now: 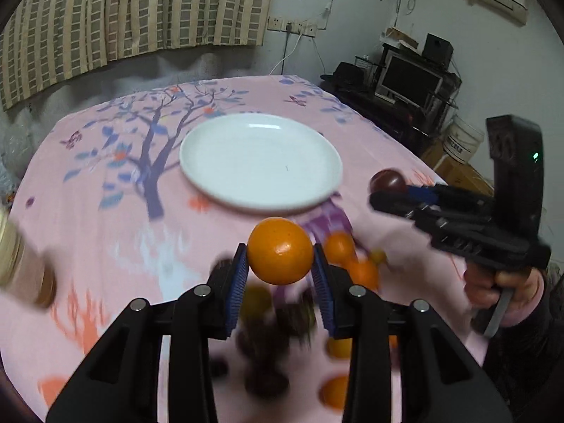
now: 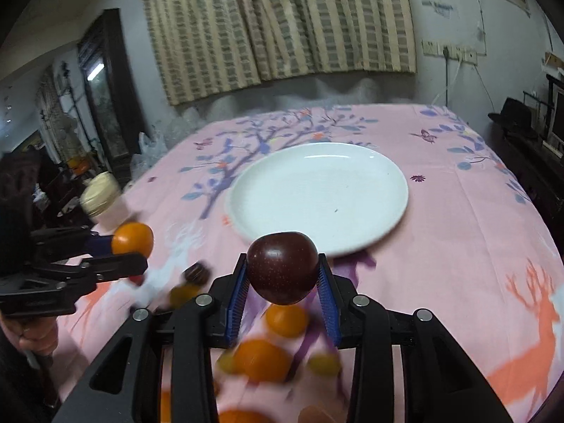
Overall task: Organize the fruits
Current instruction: 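Carry both fruits over the white plate and open both tools to drop them, then grasp an orange tomato with the left tool while the right tool grasps another plum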
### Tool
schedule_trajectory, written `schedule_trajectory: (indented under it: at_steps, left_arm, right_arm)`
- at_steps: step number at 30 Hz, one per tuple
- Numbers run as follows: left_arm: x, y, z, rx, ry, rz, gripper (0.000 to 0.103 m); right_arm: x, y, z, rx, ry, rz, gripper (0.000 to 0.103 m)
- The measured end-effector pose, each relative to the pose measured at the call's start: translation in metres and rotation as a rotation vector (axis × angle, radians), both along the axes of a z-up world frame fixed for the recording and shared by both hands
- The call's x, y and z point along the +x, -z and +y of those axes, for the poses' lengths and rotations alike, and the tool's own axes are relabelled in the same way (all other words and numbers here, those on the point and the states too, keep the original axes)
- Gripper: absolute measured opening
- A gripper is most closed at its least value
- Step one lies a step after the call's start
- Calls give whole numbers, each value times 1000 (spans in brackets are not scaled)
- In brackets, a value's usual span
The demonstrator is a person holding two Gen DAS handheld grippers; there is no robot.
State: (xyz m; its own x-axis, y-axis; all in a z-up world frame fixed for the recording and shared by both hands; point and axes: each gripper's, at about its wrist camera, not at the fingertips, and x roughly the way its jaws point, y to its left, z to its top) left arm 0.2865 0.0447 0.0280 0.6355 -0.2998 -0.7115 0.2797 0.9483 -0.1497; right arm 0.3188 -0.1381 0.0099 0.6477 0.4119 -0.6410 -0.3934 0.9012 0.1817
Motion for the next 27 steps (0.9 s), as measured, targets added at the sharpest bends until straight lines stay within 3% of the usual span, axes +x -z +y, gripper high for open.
schedule_trajectory:
  at_steps: [2, 6, 14, 16, 17, 19, 22, 24, 27]
  left_arm:
    - [48, 4, -8, 27, -4, 34, 35]
    - [122, 28, -18, 64, -39, 136, 36]
    - [174, 71, -22, 94, -67, 259, 36]
    - [171, 73, -22, 113, -86, 257, 41]
    - [168, 70, -22, 124, -95, 245, 48]
    - [149, 53, -19, 126, -121, 191, 74]
    - [114, 26, -10, 110, -145, 105, 89]
    - [79, 10, -3, 84, -170, 61, 95]
    - [21, 2, 8, 63, -231, 2, 98]
  right_arm:
    - [45, 11, 8, -45, 29, 44, 38]
    - [94, 33, 17, -88, 46, 123, 38]
    - [123, 60, 22, -132, 53, 172, 39]
    - [121, 59, 18, -131, 67, 165, 43]
    - [117, 56, 17, -126, 72, 157, 47]
    - [102, 44, 11, -113, 73, 127, 48]
    - [57, 21, 1, -109, 65, 48, 57]
    - [19, 9, -7, -93, 58, 1, 64]
    - [-42, 3, -19, -42, 53, -37, 71]
